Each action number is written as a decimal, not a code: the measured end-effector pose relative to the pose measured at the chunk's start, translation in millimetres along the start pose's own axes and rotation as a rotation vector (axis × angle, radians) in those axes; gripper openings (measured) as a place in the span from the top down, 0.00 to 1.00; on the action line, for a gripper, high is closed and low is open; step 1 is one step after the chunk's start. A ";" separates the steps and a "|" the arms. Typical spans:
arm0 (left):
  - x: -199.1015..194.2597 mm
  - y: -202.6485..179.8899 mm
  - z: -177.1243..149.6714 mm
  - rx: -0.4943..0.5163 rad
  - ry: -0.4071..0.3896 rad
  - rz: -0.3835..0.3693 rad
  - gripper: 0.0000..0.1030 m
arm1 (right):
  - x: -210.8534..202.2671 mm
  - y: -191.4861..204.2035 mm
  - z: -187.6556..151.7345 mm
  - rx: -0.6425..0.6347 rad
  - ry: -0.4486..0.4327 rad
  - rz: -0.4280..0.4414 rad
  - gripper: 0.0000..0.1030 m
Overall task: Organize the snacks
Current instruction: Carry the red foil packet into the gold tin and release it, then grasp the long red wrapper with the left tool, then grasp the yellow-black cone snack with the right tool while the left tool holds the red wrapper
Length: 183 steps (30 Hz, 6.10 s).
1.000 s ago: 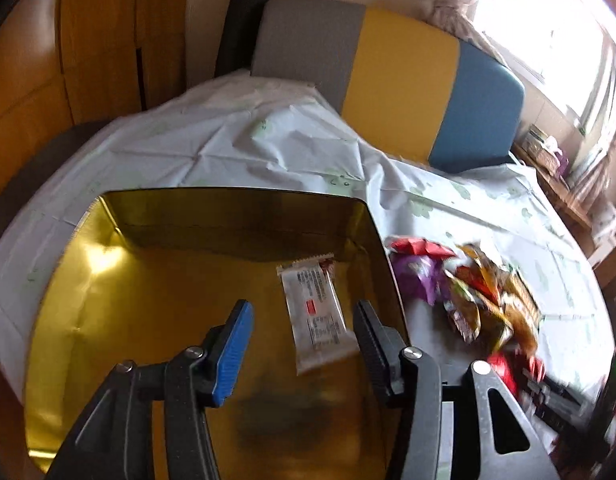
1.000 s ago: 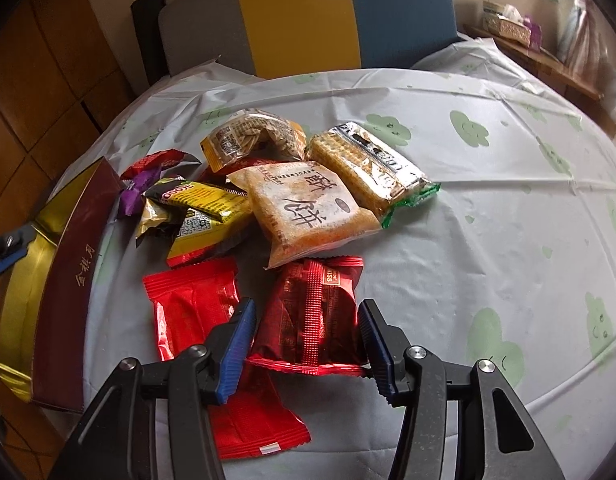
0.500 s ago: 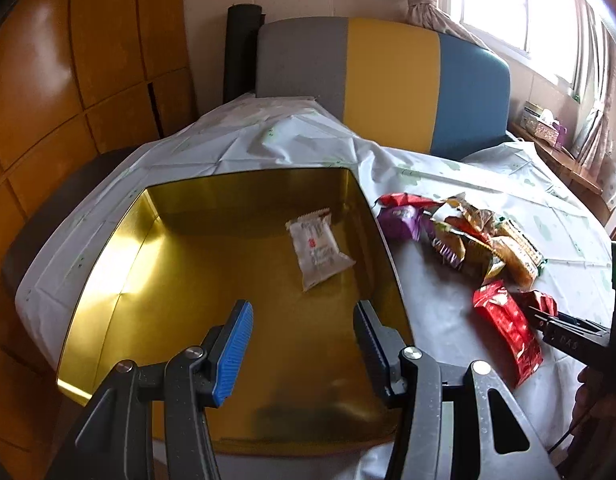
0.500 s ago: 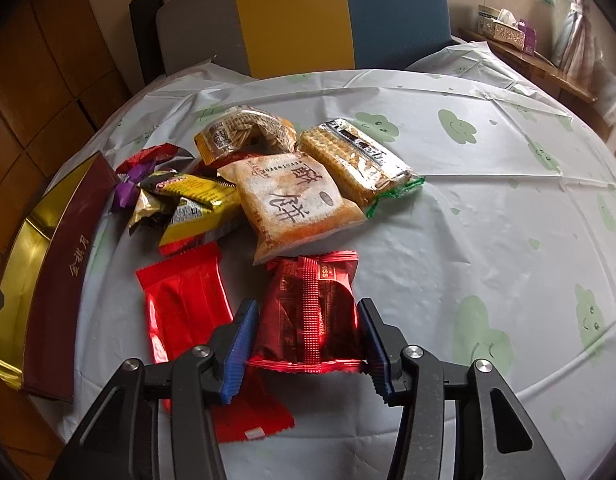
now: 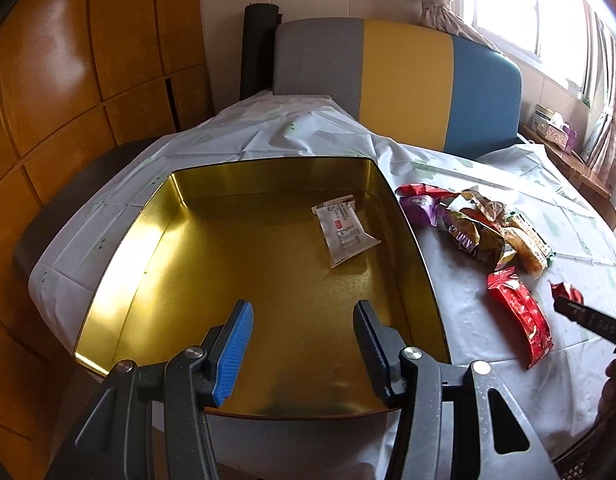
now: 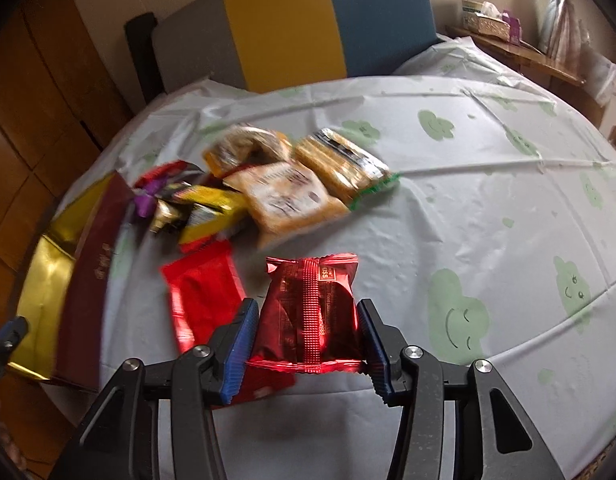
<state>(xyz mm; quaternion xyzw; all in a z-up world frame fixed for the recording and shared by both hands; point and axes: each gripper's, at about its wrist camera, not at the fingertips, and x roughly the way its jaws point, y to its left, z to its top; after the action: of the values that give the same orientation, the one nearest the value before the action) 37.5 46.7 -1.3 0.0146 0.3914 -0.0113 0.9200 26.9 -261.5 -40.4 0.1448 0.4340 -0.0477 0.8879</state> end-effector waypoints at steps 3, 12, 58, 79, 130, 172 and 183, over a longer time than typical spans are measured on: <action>-0.6 3.1 -0.2 -0.008 -0.003 -0.001 0.48 | -10.4 19.3 5.1 -0.042 -0.021 0.035 0.51; -5.9 16.0 -2.2 -0.031 -0.022 0.014 0.48 | -15.7 101.6 12.3 -0.211 -0.026 0.158 0.51; -1.6 109.7 -9.4 -0.249 -0.024 0.180 0.48 | -39.6 279.2 -39.1 -0.735 -0.281 0.053 0.32; -9.6 93.6 -7.9 -0.211 -0.031 0.162 0.48 | -42.3 245.3 -31.0 -0.680 -0.269 0.030 0.27; 73.7 -193.7 5.6 0.159 0.328 -0.364 0.22 | -17.1 -69.2 95.5 -0.037 -0.032 -0.149 0.11; 37.1 -137.8 -53.3 0.312 0.082 -0.447 0.48 | 29.3 84.4 74.5 -0.575 0.087 0.124 0.39; 38.4 -131.6 -55.8 0.285 0.067 -0.478 0.48 | 121.9 121.7 84.8 -0.797 0.241 0.020 0.37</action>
<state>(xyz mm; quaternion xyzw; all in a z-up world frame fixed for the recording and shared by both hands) 19.7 -83.2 -70.0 0.0515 0.4086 -0.2826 0.8663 192.1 -165.8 -60.5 -0.2016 0.5179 0.1501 0.8177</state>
